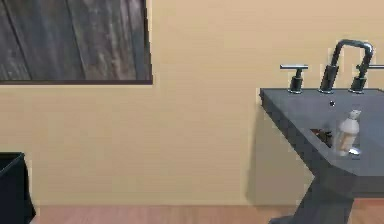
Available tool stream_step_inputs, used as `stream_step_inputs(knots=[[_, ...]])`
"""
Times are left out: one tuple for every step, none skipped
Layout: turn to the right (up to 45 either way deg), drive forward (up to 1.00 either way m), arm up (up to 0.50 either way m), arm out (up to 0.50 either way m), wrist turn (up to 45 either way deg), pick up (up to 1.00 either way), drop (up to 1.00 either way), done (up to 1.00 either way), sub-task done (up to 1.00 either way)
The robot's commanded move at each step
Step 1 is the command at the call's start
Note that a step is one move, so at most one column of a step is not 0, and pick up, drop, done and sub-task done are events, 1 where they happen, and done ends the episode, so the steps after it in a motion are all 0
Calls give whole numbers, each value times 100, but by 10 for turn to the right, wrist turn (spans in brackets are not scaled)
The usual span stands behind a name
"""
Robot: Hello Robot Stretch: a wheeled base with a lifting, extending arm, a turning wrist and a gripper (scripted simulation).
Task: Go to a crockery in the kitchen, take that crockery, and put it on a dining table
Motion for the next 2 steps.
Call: stream_step_inputs(knots=[[450, 0, 0, 0, 0, 0, 0, 0, 0], [390, 0, 0, 0, 0, 0, 0, 0, 0]])
